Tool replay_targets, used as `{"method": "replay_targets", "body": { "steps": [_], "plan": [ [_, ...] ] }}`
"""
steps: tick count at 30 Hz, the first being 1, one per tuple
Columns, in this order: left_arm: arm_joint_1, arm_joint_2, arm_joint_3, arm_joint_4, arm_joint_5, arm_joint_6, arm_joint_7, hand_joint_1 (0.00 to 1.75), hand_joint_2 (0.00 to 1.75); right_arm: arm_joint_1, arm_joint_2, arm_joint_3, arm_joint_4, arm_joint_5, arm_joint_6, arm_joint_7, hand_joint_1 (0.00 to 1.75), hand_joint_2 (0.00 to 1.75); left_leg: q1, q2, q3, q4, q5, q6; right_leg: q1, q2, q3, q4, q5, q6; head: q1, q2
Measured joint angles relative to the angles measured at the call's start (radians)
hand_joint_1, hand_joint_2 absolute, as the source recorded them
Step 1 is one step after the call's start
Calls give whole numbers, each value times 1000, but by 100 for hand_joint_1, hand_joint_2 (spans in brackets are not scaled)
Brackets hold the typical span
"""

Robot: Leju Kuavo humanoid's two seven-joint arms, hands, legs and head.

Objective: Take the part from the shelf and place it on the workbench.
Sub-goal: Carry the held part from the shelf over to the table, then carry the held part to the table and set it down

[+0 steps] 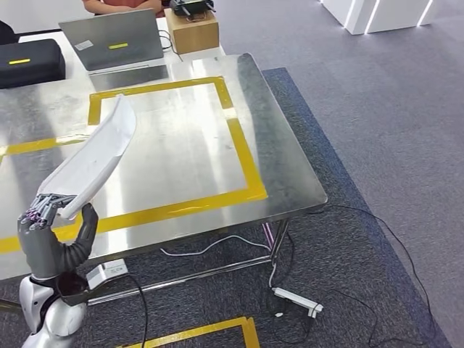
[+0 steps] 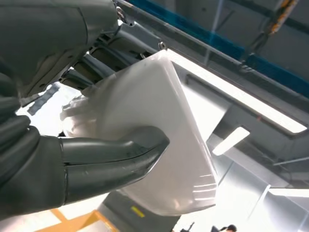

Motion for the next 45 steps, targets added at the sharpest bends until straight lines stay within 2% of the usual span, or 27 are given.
{"method": "replay_targets", "body": {
  "steps": [2,3,7,12,20,24,30,35,40,45],
  "plan": [
    [0,1,1,0,-1,0,0,175,175,-2,0,0,0,-2,-2,-2,0,0,2,-6,2,-3,1,-3,2,-2,5,-5,-1,-13,2,0],
    [0,1,1,0,-2,0,0,175,175,-3,0,0,0,-2,-3,-3,0,0,1,-6,2,-3,-1,-1,2,-2,8,-8,0,-14,4,0],
    [0,2,1,0,-4,0,1,175,175,-2,0,0,0,-2,-3,-4,0,0,0,-6,2,-3,-6,6,1,0,24,-20,6,-1,4,0],
    [-1,4,1,0,-7,0,2,175,175,-2,0,0,0,-2,-3,-4,0,0,0,-6,4,-3,-9,11,0,0,19,-27,6,14,4,0],
    [-2,8,1,2,-35,0,24,175,175,-1,0,0,0,-2,-2,-8,0,0,1,-6,8,-3,-9,12,0,1,20,-27,5,16,4,0],
    [-16,14,0,17,-68,0,79,175,175,-2,0,0,0,0,4,-8,0,0,1,-6,9,-3,-9,12,1,0,21,-27,5,16,4,0],
    [-127,38,-11,166,-173,0,258,175,175,-5,0,17,-1,17,6,0,0,0,2,-6,10,-4,-9,12,1,0,22,-27,5,17,3,0],
    [-201,45,-12,281,-208,-1,287,175,175,-5,0,26,-2,21,8,4,0,0,2,-5,10,-4,-9,12,1,1,31,-27,5,17,4,0],
    [-286,56,-13,425,-260,-8,389,175,175,-7,0,37,-6,28,9,10,0,0,2,-5,10,-4,-9,12,1,1,31,-27,5,17,4,0],
    [-354,64,-13,547,-316,-3,435,175,175,-7,-1,45,-9,32,10,13,0,0,2,-5,11,-4,-9,12,1,1,32,-27,5,17,4,0]
  ]
}}
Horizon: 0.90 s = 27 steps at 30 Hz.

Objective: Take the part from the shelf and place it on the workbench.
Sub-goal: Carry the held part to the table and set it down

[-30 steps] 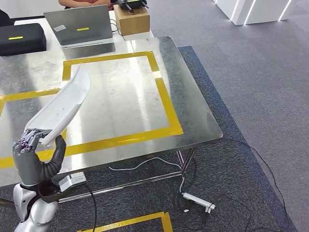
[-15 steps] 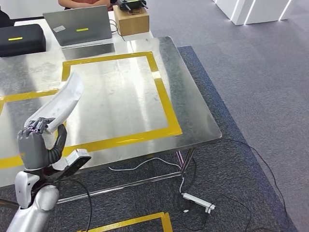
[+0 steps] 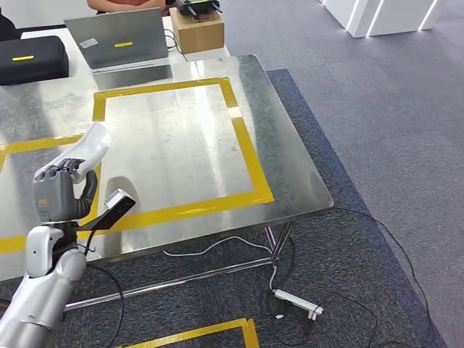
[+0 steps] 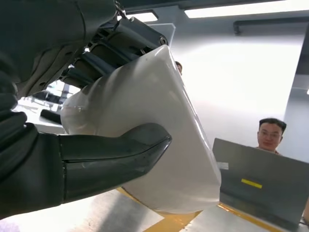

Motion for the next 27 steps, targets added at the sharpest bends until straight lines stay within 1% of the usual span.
{"method": "replay_targets", "body": {
  "steps": [6,11,15,17,21,23,27],
  "plan": [
    [-49,11,0,117,-93,1,69,175,175,2,-10,9,-8,4,5,-5,0,0,0,0,0,0,0,0,0,0,1,0,0,0,0,0],
    [-89,28,-1,206,-182,1,155,175,175,3,-16,12,-15,4,3,-7,0,0,0,2,0,0,0,0,0,2,1,0,0,0,0,0],
    [-94,39,-2,230,-197,1,169,175,175,4,-16,12,-16,4,2,-8,0,0,0,2,0,0,0,0,0,2,1,0,0,0,0,0],
    [-97,44,-3,240,-223,-3,196,175,175,4,-16,12,-16,4,2,-7,0,0,0,2,0,0,0,0,0,2,1,0,0,0,0,0],
    [-102,60,-6,264,-305,-19,276,175,175,4,-16,13,-18,4,0,-7,0,0,0,3,0,0,0,0,0,3,1,0,0,0,0,0],
    [-103,72,-7,276,-326,-22,297,175,175,4,-16,13,-18,4,-1,-5,0,0,0,3,0,0,0,0,0,3,0,0,0,0,0,0],
    [-104,97,-7,295,-342,-26,313,175,175,4,-16,13,-19,4,-2,-4,0,0,0,3,0,0,0,0,0,3,0,0,0,0,0,0]
  ]
}}
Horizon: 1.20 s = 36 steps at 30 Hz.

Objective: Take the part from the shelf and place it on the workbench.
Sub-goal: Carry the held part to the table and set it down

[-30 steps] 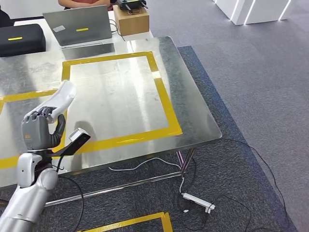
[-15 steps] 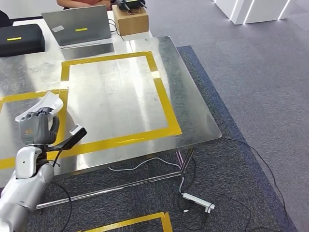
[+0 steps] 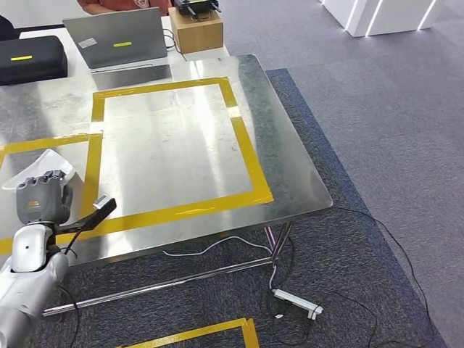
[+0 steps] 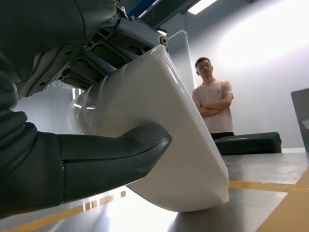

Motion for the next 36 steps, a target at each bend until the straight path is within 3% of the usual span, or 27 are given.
{"method": "replay_targets", "body": {
  "steps": [17,21,22,26,36],
  "plan": [
    [-9,45,0,59,-11,-28,1,175,175,0,-1,8,0,4,-1,-1,0,0,0,0,0,0,0,0,0,0,0,0,0,0,0,0],
    [-11,45,1,66,13,-28,-49,0,175,0,-1,9,0,4,-1,-6,0,0,0,0,0,0,0,0,0,0,0,0,0,0,0,0],
    [-11,45,1,66,18,-27,-58,0,175,0,-2,9,0,4,0,-7,0,0,0,0,0,0,0,0,0,0,0,0,0,0,0,0],
    [-11,42,1,66,53,-20,-97,0,0,0,-3,10,0,4,0,-11,0,0,0,0,0,0,0,0,0,0,0,0,0,0,0,0],
    [-10,36,1,65,91,-6,-137,0,0,0,-6,11,0,3,2,-15,0,0,0,0,0,0,0,0,0,0,0,0,0,0,0,0]
  ]
}}
